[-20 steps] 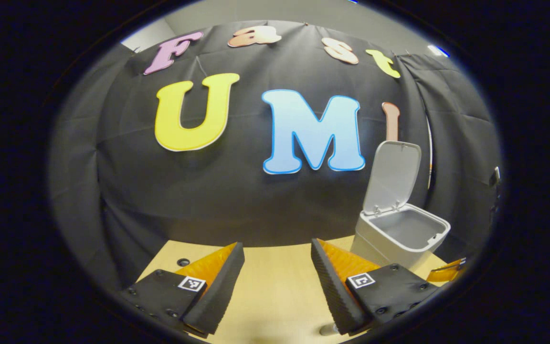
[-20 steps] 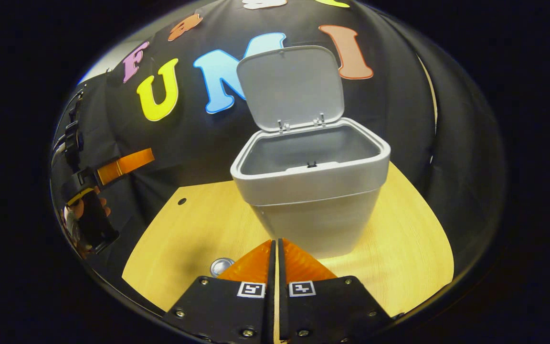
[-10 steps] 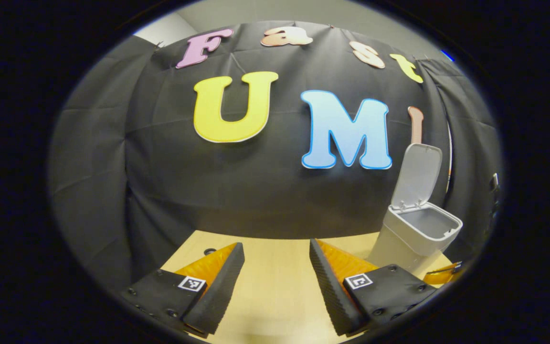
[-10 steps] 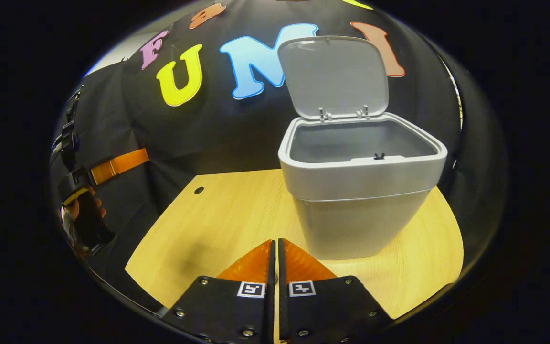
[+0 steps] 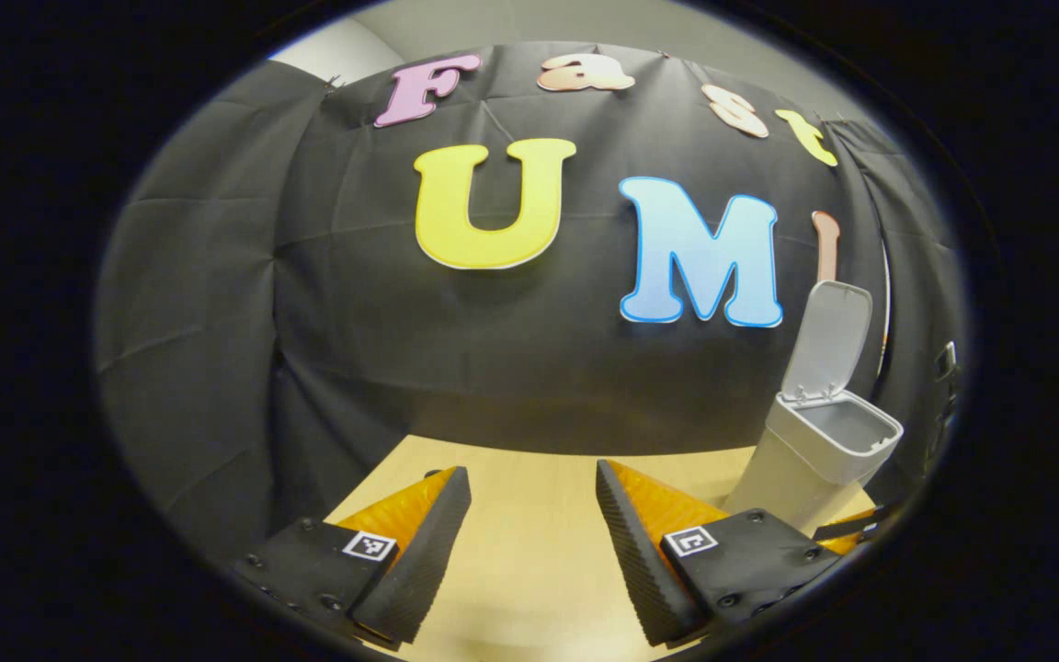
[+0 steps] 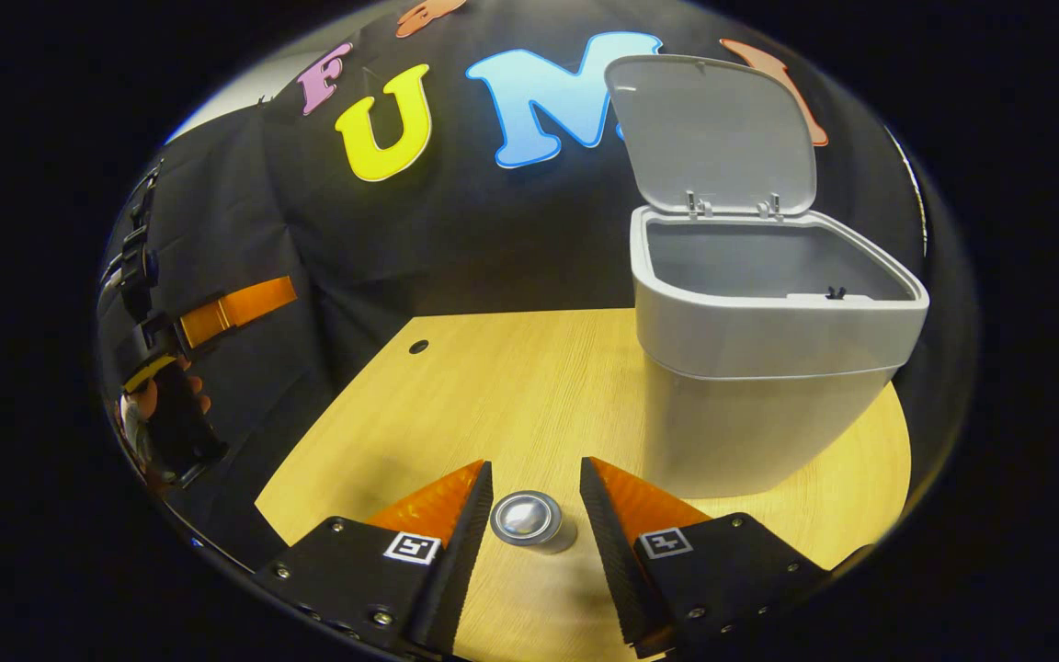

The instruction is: Press the lid of the desktop garbage bin to open it, pick up the crumpled paper on the desktop and throw it into the bin, then pick up the pop can on the desktop and drop it into the bin, and finally close the garbage bin lid.

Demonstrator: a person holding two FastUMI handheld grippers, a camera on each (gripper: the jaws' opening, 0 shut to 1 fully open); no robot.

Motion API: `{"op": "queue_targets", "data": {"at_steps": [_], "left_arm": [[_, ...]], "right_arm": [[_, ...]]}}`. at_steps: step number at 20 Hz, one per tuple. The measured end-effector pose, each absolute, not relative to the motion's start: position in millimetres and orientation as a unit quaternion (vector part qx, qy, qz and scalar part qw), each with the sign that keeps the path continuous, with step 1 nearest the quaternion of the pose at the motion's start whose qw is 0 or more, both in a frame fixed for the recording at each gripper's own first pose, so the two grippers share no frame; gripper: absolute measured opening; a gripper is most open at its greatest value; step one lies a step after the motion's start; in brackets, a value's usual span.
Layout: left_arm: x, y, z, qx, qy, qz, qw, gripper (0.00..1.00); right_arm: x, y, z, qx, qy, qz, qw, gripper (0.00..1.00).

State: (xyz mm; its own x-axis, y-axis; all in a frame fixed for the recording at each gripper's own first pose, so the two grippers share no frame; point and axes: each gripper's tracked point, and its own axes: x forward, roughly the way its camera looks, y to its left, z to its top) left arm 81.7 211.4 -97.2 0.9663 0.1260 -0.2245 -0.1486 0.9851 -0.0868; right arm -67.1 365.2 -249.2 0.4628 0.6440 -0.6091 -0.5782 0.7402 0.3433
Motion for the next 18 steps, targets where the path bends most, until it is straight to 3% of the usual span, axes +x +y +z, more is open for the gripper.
{"op": "queue_targets", "data": {"at_steps": [2, 4, 14, 15, 16, 17, 18], "left_arm": [[77, 218, -97, -0.052, 0.11, 0.075, 0.99, 0.91], [73, 224, -97, -0.052, 0.11, 0.081, 0.989, 0.91], [52, 248, -98, -0.048, 0.113, 0.104, 0.987, 0.91], [51, 250, -99, -0.047, 0.114, 0.107, 0.987, 0.91], [48, 252, -100, -0.046, 0.115, 0.11, 0.986, 0.91], [46, 254, -100, -0.046, 0.116, 0.112, 0.986, 0.91], [44, 255, -101, -0.046, 0.118, 0.115, 0.985, 0.91]], "right_arm": [[-72, 375, -254, 0.044, 0.381, 0.369, 0.847, 0.73], [-75, 377, -259, 0.035, 0.389, 0.371, 0.842, 0.97], [-86, 398, -298, -0.015, 0.407, 0.388, 0.826, 0.98], [-86, 400, -302, -0.021, 0.408, 0.39, 0.825, 0.93], [-87, 400, -307, -0.026, 0.411, 0.39, 0.824, 0.98], [-87, 401, -311, -0.031, 0.413, 0.39, 0.823, 0.93], [-86, 401, -316, -0.036, 0.415, 0.387, 0.823, 0.98]]}}
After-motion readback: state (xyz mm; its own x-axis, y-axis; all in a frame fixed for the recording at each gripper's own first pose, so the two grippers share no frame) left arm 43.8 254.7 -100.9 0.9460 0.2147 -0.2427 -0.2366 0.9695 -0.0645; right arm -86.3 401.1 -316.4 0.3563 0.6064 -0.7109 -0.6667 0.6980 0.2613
